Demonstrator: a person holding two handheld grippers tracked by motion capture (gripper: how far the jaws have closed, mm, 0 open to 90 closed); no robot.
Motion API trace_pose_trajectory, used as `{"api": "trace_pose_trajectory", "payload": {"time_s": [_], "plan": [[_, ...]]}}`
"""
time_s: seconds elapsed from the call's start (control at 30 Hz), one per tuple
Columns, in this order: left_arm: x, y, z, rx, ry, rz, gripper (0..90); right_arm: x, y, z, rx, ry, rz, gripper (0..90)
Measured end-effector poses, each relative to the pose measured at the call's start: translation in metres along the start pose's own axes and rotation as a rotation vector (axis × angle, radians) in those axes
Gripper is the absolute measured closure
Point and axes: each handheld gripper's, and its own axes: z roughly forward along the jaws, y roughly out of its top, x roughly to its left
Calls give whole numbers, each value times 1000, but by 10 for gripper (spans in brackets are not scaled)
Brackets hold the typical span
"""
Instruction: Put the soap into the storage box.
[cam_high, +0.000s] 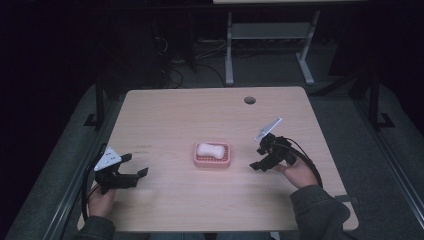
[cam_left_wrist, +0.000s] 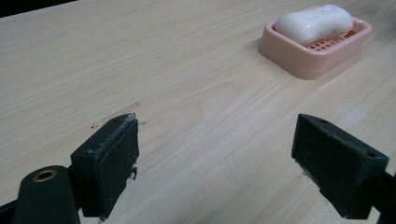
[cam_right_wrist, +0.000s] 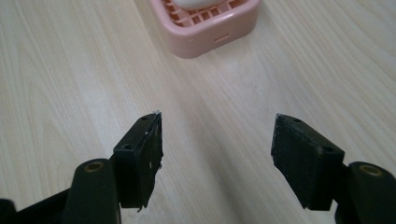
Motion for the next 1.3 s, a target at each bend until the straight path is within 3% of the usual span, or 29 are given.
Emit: {"api": "trace_pose_trajectory", "payload": {"time_s": [0.33, 1.03, 1.3], "plan": [[0, 0, 0, 2, -1, 3, 144, 4, -12, -4, -18, -6, 5, 329], [-2, 0, 2, 8, -6, 6, 144, 10, -51, -10, -60, 1, 68, 329], [-2, 0, 2, 11, -6, 10, 144, 20, -71, -10, -86, -17, 95, 304]]}}
